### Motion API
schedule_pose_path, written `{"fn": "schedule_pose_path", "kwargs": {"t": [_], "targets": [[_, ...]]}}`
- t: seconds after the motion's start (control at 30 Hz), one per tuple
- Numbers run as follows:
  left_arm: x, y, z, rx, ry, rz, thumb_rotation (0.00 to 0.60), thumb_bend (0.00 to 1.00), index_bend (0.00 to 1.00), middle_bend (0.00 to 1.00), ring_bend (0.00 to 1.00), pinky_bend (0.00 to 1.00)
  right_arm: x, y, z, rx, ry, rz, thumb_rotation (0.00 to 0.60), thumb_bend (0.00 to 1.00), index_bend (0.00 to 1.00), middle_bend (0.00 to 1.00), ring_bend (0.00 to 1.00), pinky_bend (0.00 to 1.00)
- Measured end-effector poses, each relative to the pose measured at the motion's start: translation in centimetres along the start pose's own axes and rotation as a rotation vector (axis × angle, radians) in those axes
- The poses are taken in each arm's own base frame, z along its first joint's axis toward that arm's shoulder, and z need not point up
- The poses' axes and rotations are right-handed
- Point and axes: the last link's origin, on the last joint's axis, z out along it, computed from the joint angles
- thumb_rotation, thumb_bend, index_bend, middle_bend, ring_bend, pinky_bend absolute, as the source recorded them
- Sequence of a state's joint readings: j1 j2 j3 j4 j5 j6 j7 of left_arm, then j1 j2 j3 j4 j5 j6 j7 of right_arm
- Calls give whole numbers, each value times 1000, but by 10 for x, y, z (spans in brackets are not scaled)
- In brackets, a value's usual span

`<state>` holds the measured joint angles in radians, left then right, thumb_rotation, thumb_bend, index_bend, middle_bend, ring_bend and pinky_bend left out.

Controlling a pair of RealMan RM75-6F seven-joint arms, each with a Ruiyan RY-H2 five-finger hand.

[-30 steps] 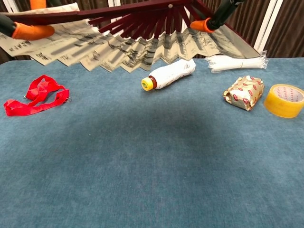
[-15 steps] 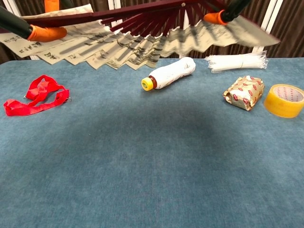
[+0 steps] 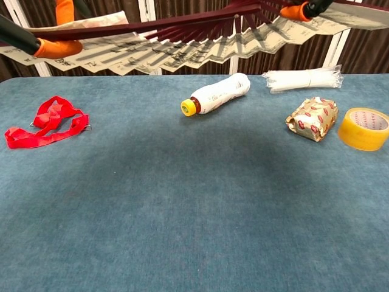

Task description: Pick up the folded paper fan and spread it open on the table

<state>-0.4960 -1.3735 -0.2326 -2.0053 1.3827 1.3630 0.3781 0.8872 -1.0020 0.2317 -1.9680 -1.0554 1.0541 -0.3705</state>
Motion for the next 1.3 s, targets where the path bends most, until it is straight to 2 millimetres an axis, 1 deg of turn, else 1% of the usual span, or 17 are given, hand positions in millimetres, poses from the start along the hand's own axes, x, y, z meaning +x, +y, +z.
{"fn": "schedule_pose_path", "kwargs": {"t": [0.3, 0.6, 0.67, 0.7, 0.77, 0.83, 0.87, 0.93, 1.0, 1.07, 1.17, 1.3], "targets": [[-10, 8, 0, -21, -9, 18, 600, 436, 634, 310, 5, 92, -10, 5, -5, -8, -28, -17, 600, 447, 764, 108, 220, 224], [-27, 8, 2, -23, -21, 44, 600, 434, 613, 298, 5, 92, -33, 6, -5, -21, -47, -7, 600, 447, 764, 108, 220, 224], [-30, 8, 4, -26, -15, 58, 600, 413, 583, 280, 3, 92, -40, 7, -4, -27, -38, -11, 600, 448, 742, 108, 220, 224], [-33, 7, 5, -29, -9, 67, 600, 398, 562, 269, 2, 92, -43, 8, -4, -31, -34, -12, 600, 437, 678, 108, 219, 224], [-36, 8, 6, -34, -2, 77, 600, 355, 493, 227, 0, 92, -50, 11, -4, -42, -25, -11, 600, 384, 524, 108, 207, 217], [-40, 9, 6, -43, 0, 87, 600, 314, 377, 155, 0, 91, -56, 14, -7, -56, -26, -7, 600, 284, 300, 94, 170, 188], [-41, 9, 6, -47, -2, 91, 600, 303, 332, 129, 0, 90, -57, 15, -7, -59, -30, -9, 600, 260, 237, 84, 157, 177], [-42, 9, 5, -56, -16, 100, 600, 269, 190, 63, 0, 86, -58, 17, -8, -68, -42, -27, 600, 217, 82, 58, 130, 150], [-42, 10, 3, -63, -31, 104, 600, 244, 106, 36, 0, 81, -60, 20, -10, -78, -65, -57, 600, 200, 13, 52, 127, 143], [-42, 12, 1, -75, -55, 110, 600, 234, 49, 24, 0, 78, -63, 22, -12, -91, -99, -107, 600, 190, 0, 49, 127, 141], [-37, 17, -2, -95, -66, 131, 600, 234, 30, 16, 0, 78, -69, 26, -16, -115, -161, -188, 600, 160, 0, 35, 127, 139], [-24, 21, -7, -109, -69, 155, 600, 233, 29, 10, 0, 78, -74, 32, -22, -141, -239, -306, 600, 156, 0, 32, 127, 137]]}}
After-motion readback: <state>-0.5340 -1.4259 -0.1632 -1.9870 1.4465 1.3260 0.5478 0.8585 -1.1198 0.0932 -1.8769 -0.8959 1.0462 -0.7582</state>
